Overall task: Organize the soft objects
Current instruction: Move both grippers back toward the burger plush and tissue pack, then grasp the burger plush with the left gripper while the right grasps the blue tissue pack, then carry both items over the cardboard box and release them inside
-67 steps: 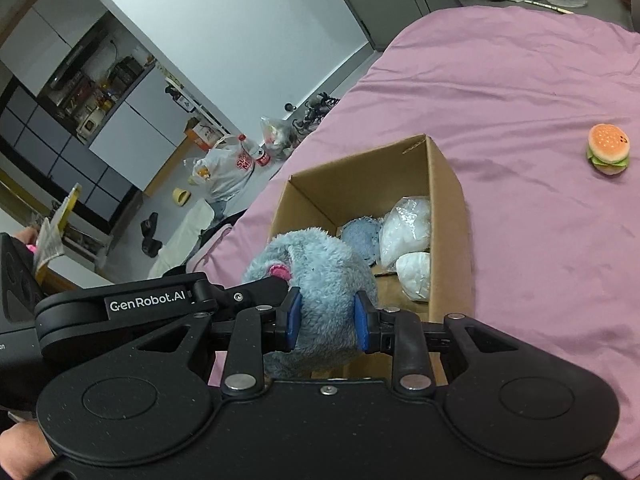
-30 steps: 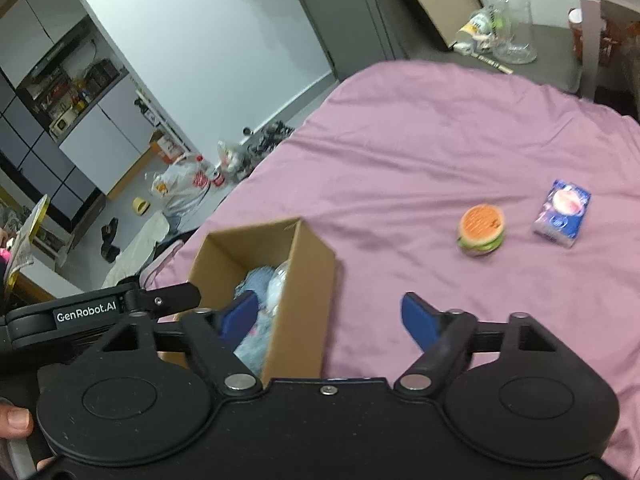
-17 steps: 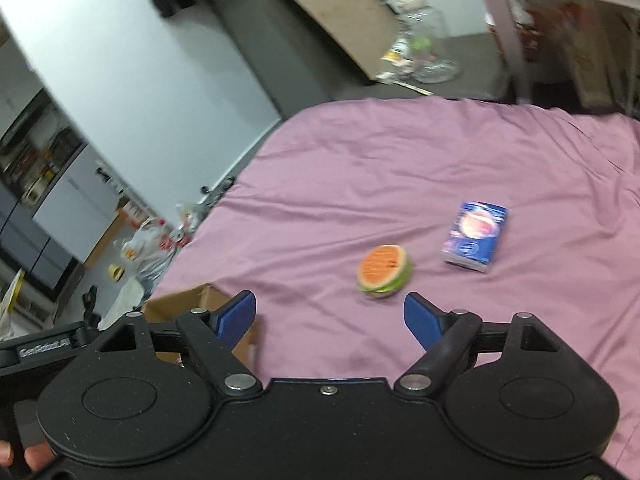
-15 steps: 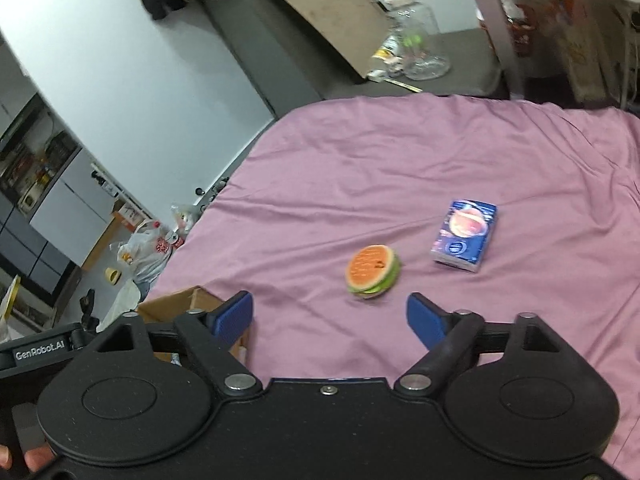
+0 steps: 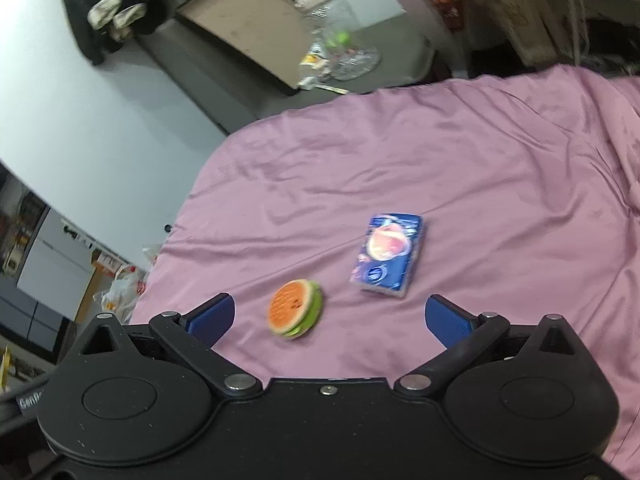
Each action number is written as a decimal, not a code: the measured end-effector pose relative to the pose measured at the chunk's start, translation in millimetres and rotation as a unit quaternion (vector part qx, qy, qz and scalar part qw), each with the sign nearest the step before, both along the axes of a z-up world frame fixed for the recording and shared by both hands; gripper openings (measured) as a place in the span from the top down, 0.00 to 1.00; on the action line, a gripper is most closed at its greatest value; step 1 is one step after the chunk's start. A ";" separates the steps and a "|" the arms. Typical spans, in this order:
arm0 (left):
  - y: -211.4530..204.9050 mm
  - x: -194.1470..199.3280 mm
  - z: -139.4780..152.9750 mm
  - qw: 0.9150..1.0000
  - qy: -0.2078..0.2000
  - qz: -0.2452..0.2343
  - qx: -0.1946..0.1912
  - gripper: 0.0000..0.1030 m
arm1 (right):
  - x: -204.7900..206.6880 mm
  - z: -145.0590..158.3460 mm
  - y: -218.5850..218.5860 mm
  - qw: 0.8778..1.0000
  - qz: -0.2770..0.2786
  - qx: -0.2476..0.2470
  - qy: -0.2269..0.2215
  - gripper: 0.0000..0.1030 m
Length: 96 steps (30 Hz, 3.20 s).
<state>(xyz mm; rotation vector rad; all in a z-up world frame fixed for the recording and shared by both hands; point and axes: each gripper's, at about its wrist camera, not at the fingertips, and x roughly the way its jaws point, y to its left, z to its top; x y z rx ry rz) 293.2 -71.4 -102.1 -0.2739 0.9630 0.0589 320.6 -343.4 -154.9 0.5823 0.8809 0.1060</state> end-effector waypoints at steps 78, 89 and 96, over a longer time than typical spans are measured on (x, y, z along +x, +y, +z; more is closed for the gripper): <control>29.4 -15.1 -0.9 0.999 -0.023 -0.001 -0.030 0.57 | -10.3 0.1 81.5 0.989 0.087 -0.123 -0.010 0.51; 85.9 -46.9 16.1 0.999 -0.030 0.021 -0.014 0.57 | -41.4 25.9 119.9 0.986 0.113 -0.110 -0.057 0.51; 122.6 -62.4 20.8 0.999 -0.028 0.041 -0.003 0.57 | -53.1 40.5 144.2 0.981 0.135 -0.114 -0.085 0.51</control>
